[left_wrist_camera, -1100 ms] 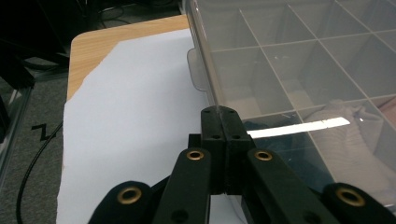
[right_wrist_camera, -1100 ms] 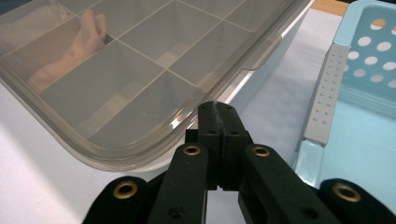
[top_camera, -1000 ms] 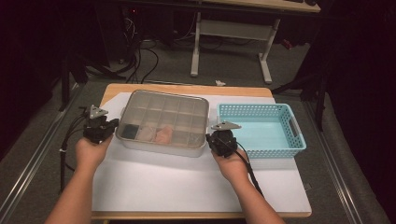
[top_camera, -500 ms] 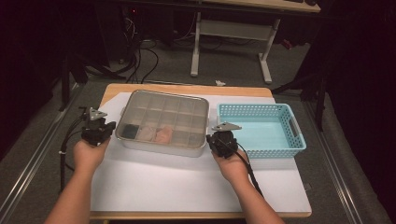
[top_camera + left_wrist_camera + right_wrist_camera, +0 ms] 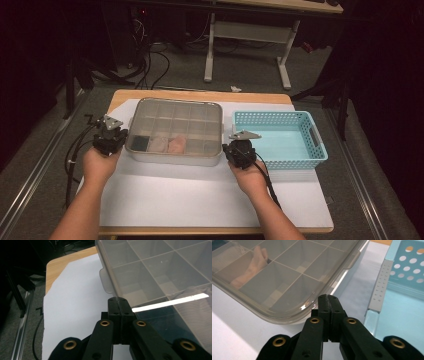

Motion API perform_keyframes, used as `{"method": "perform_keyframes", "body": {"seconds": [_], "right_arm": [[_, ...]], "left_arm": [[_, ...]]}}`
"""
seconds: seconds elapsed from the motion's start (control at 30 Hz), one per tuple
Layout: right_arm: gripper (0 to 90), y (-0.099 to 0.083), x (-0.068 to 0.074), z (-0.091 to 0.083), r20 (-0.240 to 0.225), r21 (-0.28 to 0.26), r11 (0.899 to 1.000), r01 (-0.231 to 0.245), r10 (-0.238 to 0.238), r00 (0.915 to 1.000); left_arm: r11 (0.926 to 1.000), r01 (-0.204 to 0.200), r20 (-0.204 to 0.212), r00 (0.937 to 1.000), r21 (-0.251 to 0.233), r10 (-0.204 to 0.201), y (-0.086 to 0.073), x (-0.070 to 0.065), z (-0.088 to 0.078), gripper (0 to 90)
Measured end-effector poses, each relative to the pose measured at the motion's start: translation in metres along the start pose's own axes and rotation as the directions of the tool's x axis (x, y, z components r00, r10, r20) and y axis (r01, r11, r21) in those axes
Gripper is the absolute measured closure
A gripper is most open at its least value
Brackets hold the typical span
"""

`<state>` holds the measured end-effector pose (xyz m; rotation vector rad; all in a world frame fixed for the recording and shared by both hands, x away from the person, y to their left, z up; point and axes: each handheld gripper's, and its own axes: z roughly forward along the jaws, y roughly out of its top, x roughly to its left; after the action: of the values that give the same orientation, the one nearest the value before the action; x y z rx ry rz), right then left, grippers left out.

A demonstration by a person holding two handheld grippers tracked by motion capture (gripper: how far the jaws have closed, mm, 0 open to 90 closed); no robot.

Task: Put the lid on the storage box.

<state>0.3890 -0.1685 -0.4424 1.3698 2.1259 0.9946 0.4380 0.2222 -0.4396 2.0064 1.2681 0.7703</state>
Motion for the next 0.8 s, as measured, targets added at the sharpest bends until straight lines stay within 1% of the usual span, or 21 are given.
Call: {"method": "perform_keyframes", "body": {"seconds": [0.07,0.17,0.27,0.33,0.37,0.43,0.47,0.5,0.57,0.6,0.67,0.7,0.77,0.8], "right_arm": [[89.9,0.001,0.0,0.0,0.004,0.002,1.0,-0.001,0.001,1.0],[89.8,0.001,0.0,-0.001,0.002,0.004,1.0,0.001,-0.001,1.0],[89.8,0.001,0.001,-0.002,0.005,-0.002,1.0,0.012,-0.012,0.9999],[89.8,0.001,0.001,-0.002,0.006,-0.006,1.0,0.008,-0.008,1.0],[89.8,0.001,0.0,-0.002,0.005,-0.004,1.0,0.008,-0.008,1.0],[89.8,0.001,0.0,-0.002,0.008,0.003,1.0,0.01,-0.01,0.9999],[89.8,0.001,0.0,-0.001,0.007,0.007,1.0,0.006,-0.006,1.0],[89.8,0.001,0.0,-0.001,0.008,0.01,1.0,0.008,-0.008,0.9999],[89.9,0.001,0.0,0.0,0.011,0.016,1.0,0.006,-0.006,0.9999],[89.9,0.001,-0.001,0.0,0.014,0.019,1.0,0.007,-0.007,0.9999],[89.9,0.001,-0.001,0.001,0.019,0.022,1.0,0.006,-0.006,0.9998],[89.9,0.001,0.0,0.001,0.021,0.022,1.0,0.006,-0.007,0.9998],[89.9,0.0,0.0,0.001,0.022,0.021,1.0,0.005,-0.005,0.9997],[89.9,0.0,0.0,0.001,0.023,0.023,1.0,0.004,-0.005,0.9997]], "left_arm": [[1.0,-0.003,-0.007,1.0,0.007,0.003,0.001,-0.001,0.001,90.0],[1.0,0.002,-0.01,1.0,0.0,-0.002,0.0,-0.001,0.002,90.0],[1.0,-0.002,-0.015,0.9999,0.003,0.002,0.001,-0.002,0.003,90.0],[0.9999,0.015,-0.002,0.9999,-0.002,-0.015,0.001,0.0,0.003,90.0],[0.9995,0.03,0.006,0.9995,-0.005,-0.03,0.001,0.002,0.004,90.0],[0.9992,0.031,-0.002,0.9995,0.023,-0.031,-0.001,0.003,0.01,90.0],[0.9989,0.045,0.002,0.999,0.015,-0.045,-0.003,0.004,0.011,90.0],[0.9982,0.057,0.011,0.9983,0.017,-0.057,-0.002,0.005,0.011,90.0],[0.9981,0.059,0.009,0.9982,0.02,-0.059,-0.001,0.005,0.012,90.0],[0.9983,0.053,0.007,0.9986,0.026,-0.053,0.0,0.006,0.013,90.0],[0.9977,0.062,0.011,0.998,0.027,-0.063,0.001,0.006,0.014,90.0],[0.9973,0.068,0.018,0.9975,0.026,-0.068,0.001,0.007,0.014,90.0],[0.9945,0.102,0.042,0.9938,0.024,-0.103,0.001,0.011,0.016,90.0],[0.9941,0.107,0.044,0.9933,0.021,-0.107,0.0,0.012,0.016,90.0]]}}
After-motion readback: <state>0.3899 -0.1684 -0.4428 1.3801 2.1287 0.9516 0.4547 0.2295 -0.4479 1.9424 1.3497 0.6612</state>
